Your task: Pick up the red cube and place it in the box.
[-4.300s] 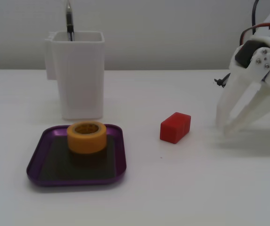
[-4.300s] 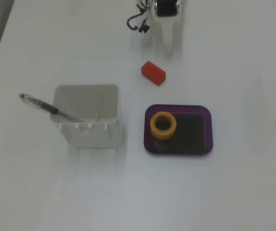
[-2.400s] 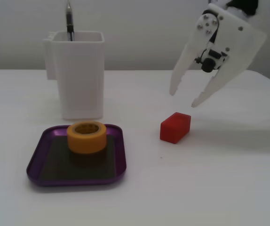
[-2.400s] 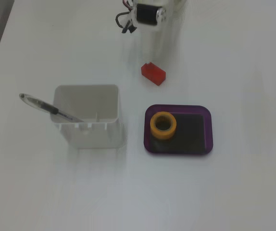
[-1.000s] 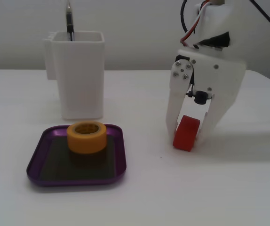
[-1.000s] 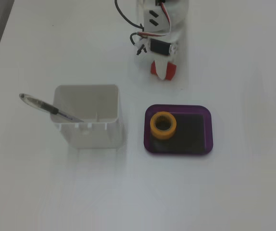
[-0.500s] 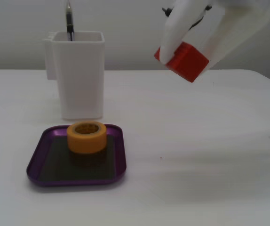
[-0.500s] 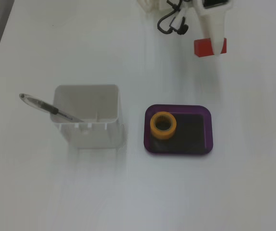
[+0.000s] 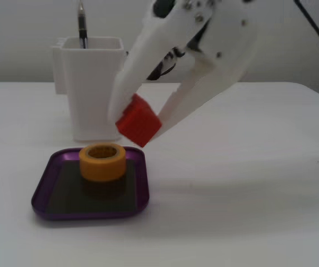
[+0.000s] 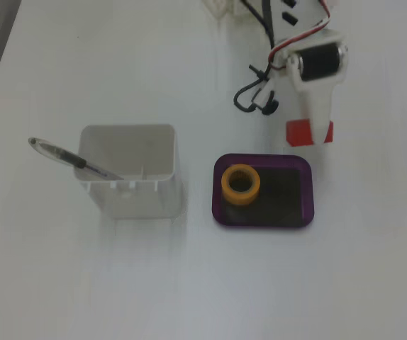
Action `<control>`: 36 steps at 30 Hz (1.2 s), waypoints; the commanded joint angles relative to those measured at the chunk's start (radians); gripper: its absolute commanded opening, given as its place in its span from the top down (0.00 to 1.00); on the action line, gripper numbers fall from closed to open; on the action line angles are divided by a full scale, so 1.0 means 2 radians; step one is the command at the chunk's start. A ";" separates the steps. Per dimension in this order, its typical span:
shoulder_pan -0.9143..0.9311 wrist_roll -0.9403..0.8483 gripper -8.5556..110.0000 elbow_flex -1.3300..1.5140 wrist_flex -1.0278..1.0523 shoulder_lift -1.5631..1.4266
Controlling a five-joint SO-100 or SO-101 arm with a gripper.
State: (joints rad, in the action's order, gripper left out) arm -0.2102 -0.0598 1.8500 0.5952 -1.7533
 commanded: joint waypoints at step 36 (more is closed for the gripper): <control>0.011 0.001 0.87 -0.124 -0.036 0.234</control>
State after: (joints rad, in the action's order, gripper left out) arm -0.1856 -0.0598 1.6444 0.5200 -1.2870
